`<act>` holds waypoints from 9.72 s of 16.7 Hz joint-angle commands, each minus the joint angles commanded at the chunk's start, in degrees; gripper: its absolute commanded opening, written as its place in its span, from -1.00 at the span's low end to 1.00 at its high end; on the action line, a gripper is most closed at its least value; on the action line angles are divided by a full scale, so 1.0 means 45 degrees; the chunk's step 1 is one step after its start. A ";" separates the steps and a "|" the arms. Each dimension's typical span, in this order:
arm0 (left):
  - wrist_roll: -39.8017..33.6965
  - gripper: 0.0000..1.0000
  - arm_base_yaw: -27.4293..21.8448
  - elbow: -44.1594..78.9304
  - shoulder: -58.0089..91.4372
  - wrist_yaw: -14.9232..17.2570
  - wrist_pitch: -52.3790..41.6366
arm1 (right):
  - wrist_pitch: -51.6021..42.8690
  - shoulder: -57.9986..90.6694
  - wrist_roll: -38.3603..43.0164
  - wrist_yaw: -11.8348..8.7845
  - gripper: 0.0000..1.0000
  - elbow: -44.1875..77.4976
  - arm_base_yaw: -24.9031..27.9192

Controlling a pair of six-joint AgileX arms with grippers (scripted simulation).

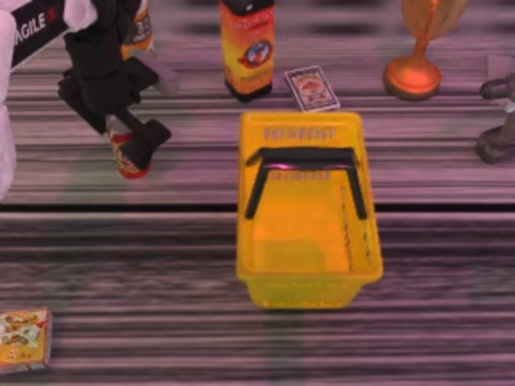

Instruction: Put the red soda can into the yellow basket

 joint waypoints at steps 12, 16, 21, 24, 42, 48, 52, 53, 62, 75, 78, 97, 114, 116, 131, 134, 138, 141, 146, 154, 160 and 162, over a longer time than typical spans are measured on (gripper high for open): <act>0.0000 -0.96 0.0000 0.0000 0.0000 0.0000 0.0000 | 0.0000 0.0000 0.0000 0.0000 1.00 0.0000 0.0000; 0.0000 -1.00 0.0000 0.0000 0.0000 0.0000 0.0000 | 0.0000 0.0000 0.0000 0.0000 1.00 0.0000 0.0000; 0.0018 -1.00 0.0006 -0.0001 -0.0009 -0.0004 -0.0001 | 0.0000 0.0000 0.0000 0.0000 1.00 0.0000 0.0000; -0.0086 -1.00 -0.0029 -0.0187 -0.0049 0.0261 0.0378 | 0.0000 0.0000 0.0000 0.0000 1.00 0.0000 0.0000; -0.5856 -1.00 -0.1140 -0.8308 -0.3324 1.2405 1.9331 | 0.0000 0.0000 0.0000 0.0000 1.00 0.0000 0.0000; -0.7166 -1.00 -0.1410 -1.0390 -0.4820 1.5624 2.4324 | 0.0000 0.0000 0.0000 0.0000 1.00 0.0000 0.0000; -0.7346 -1.00 -0.1454 -1.0711 -0.5101 1.6160 2.5046 | 0.0000 0.0000 0.0000 0.0000 1.00 0.0000 0.0000; -0.7346 -1.00 -0.1454 -1.0711 -0.5101 1.6160 2.5046 | 0.0000 0.0000 0.0000 0.0000 1.00 0.0000 0.0000; -0.7375 -1.00 -0.1203 -1.1163 -0.3052 1.6171 2.7675 | 0.0000 0.0000 0.0000 0.0000 1.00 0.0000 0.0000; -0.7414 -0.25 -0.1123 -1.1518 -0.1933 1.6179 2.9085 | 0.0000 0.0000 0.0000 0.0000 1.00 0.0000 0.0000; -0.7414 0.21 -0.1123 -1.1518 -0.1933 1.6179 2.9085 | 0.0000 0.0000 0.0000 0.0000 1.00 0.0000 0.0000; -0.7730 1.00 -0.0940 -1.2252 -0.3060 1.5350 2.8312 | -0.0999 0.1163 -0.0705 -0.0013 1.00 0.1150 0.0465; -0.8717 1.00 0.1995 -2.2846 -2.3202 0.4567 1.9077 | -1.3843 2.1025 -0.9834 0.0014 1.00 2.0244 0.6287; -0.8551 1.00 0.2268 -2.4198 -2.5895 0.3292 1.8067 | -1.5248 2.3286 -1.0825 0.0021 1.00 2.2430 0.6916; -0.7913 1.00 0.2864 -2.7727 -3.2045 -0.0081 1.5656 | -1.8771 2.8651 -1.3281 0.0044 1.00 2.7401 0.8424; -0.7913 1.00 0.2864 -2.7727 -3.2045 -0.0081 1.5656 | -1.8206 2.8552 -1.3278 0.0043 1.00 2.6760 0.8456; -0.7913 1.00 0.2864 -2.7727 -3.2045 -0.0081 1.5656 | -1.7707 2.8481 -1.3263 0.0043 1.00 2.6189 0.8471; -0.7913 1.00 0.2864 -2.7727 -3.2045 -0.0081 1.5656 | -1.7707 2.8481 -1.3263 0.0043 0.85 2.6189 0.8471; -0.7913 1.00 0.2864 -2.7727 -3.2045 -0.0081 1.5656 | -1.7707 2.8481 -1.3263 0.0043 0.10 2.6189 0.8471; -0.7913 1.00 0.2864 -2.7727 -3.2045 -0.0081 1.5656 | -1.7707 2.8481 -1.3263 0.0043 -1.00 2.6189 0.8471; -0.7913 1.00 0.2864 -2.7727 -3.2045 -0.0081 1.5656 | -1.7707 2.8481 -1.3263 0.0043 -1.00 2.6189 0.8471; -0.7913 1.00 0.2864 -2.7727 -3.2045 -0.0081 1.5656 | -1.7707 2.8481 -1.3263 0.0043 -1.00 2.6189 0.8471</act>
